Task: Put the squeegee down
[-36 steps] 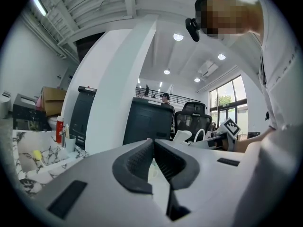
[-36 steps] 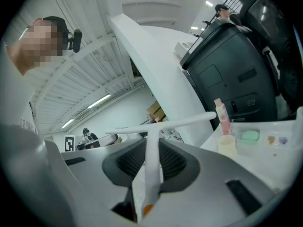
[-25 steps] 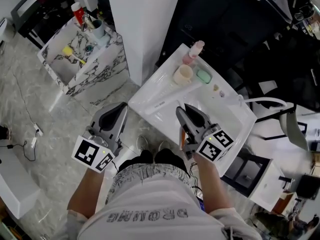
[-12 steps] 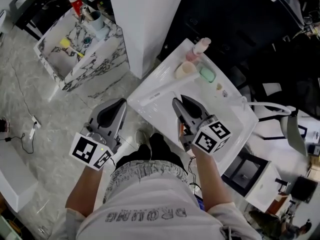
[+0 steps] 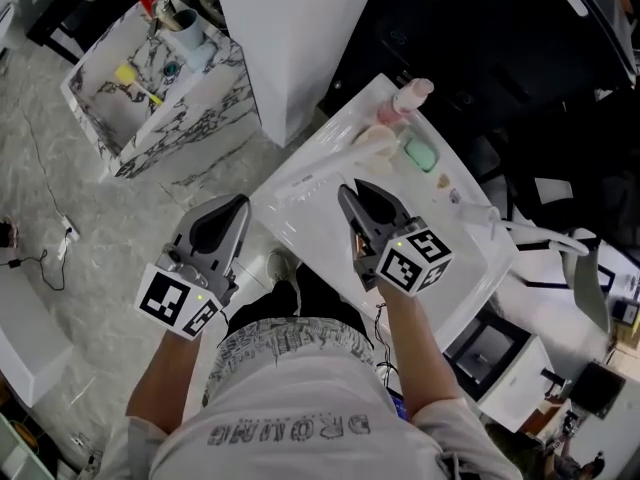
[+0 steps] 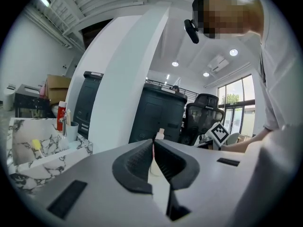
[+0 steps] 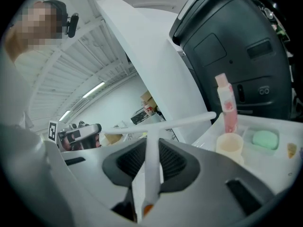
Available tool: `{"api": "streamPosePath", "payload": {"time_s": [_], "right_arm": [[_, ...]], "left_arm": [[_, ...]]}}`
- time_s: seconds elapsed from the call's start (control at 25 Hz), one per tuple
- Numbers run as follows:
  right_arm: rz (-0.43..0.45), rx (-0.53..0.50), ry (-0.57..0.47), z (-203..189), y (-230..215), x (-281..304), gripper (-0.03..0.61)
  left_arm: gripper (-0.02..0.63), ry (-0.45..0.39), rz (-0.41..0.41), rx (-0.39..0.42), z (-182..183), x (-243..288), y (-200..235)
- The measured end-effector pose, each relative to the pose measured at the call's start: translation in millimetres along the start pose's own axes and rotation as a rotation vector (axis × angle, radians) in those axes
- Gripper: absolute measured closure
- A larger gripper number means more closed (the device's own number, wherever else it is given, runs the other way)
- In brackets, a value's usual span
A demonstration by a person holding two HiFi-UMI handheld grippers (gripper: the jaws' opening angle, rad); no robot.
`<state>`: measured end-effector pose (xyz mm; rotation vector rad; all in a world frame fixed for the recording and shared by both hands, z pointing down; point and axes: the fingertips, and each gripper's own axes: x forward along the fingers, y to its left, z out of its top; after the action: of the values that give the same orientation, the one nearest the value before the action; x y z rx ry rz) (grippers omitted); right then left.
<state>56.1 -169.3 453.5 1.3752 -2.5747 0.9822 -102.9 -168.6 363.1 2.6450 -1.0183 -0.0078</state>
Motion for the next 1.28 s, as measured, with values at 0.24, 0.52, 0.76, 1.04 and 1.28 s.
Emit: {"api": "streamPosePath", "payload": {"time_s": [0.24, 0.52, 0.76, 1.04, 1.28], "right_arm": [[0.018, 0.002, 0.044, -4, -18, 20, 0.488], [0.046, 0.018, 0.079, -14, -33, 40, 0.488], [0.06, 0.03, 0.11, -24, -44, 55, 0.488], [0.065, 0.035, 0.145, -40, -57, 69, 0.488], [0.07, 0.038, 0.165, -49, -65, 81, 0.488]], "left_arm": [[0.591, 0.031, 0.032, -0.012, -10, 13, 8], [0.591, 0.06, 0.056, -0.02, -17, 26, 14], [0.591, 0.083, 0.076, -0.024, -22, 32, 22], [0.591, 0.114, 0.095, -0.038, -34, 35, 25], [0.591, 0.131, 0.11, -0.052, -45, 37, 28]]}}
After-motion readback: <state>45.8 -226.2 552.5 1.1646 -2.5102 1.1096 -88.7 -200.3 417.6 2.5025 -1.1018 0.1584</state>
